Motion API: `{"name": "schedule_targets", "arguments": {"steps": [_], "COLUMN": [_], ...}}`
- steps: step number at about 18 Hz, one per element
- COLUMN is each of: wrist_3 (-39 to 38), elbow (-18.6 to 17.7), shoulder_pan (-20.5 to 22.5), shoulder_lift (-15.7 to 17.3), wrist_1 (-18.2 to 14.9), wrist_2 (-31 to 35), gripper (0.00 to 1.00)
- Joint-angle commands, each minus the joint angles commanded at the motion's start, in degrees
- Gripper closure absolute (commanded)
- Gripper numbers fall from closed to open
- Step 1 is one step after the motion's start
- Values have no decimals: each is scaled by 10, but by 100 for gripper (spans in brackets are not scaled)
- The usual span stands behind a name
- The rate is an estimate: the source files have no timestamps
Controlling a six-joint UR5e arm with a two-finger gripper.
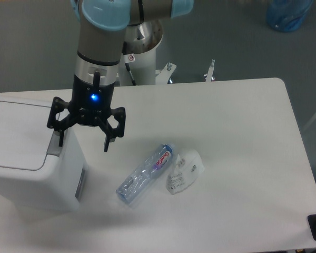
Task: Open the trash can
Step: 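Press down on the lid edge with the gripper fingers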
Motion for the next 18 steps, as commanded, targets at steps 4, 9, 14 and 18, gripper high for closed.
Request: {"name": "schedule_targets", "arguments": {"steps": [4,9,14,18], "wrist_3": [0,0,-1,-1], "elbow": [-1,-6,-7,-8], "shoulder_pan": [-1,-1,-3,-4], "shoulder_lift": [-2,-2,-3,-3], "wrist_1": [2,4,3,3], "wrist_2": [0,1,2,2], "gripper": [0,0,0,0]}}
